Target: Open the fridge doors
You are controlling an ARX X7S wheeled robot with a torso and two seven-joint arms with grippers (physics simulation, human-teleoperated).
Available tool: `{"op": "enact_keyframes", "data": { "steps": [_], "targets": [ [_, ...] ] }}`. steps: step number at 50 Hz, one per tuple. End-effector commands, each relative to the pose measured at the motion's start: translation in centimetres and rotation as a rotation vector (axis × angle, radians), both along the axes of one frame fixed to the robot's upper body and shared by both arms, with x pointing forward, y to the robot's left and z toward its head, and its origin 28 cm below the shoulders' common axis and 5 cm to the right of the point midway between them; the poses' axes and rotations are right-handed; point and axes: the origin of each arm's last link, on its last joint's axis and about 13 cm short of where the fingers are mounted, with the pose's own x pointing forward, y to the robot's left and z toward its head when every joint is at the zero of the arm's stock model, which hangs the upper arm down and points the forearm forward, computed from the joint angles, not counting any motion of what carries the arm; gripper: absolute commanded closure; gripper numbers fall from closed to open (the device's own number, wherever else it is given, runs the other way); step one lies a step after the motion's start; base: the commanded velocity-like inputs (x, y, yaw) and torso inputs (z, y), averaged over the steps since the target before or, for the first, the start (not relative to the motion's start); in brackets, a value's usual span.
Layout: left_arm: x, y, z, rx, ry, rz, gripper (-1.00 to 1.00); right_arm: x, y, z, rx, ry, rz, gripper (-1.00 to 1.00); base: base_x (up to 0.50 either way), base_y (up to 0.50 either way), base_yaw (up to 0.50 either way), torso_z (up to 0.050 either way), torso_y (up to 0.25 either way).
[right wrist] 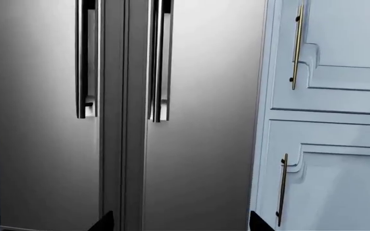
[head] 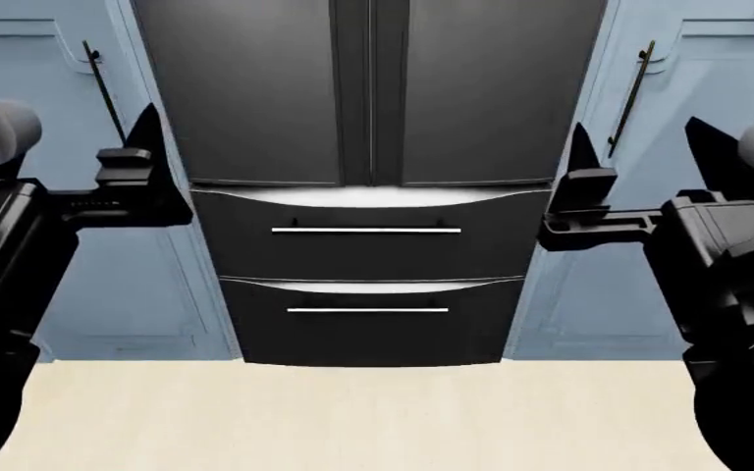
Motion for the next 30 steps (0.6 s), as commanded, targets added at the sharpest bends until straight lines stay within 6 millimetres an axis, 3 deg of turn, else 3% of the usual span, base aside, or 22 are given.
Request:
{"op": "enact_keyframes", "data": {
  "steps": [1, 12, 30],
  "targets": [
    [-0.13, -0.06, -0.06, 0.002, -0.004, -0.004, -1.0, -0.06, -0.04, -0.1, 0.005, -0.002, 0.001, -1.0, 0.0, 0.0, 0.0, 0.0, 0.0],
    [-0.29, -0.02, -0.11, 0.007, -0.027, -0.014, -1.0, 0.07, -0.04, -0.12, 0.006, -0.002, 0.005, -1.0, 0.0, 0.0, 0.0, 0.0, 0.0],
    [-0.27, 0.03, -0.18, -0.002, -0.041, -0.024, -1.0, 0.53, -0.03, -0.29, 0.008, -0.002, 0.013, -1.0, 0.0, 0.0, 0.0, 0.049, -0.009]
  ]
}}
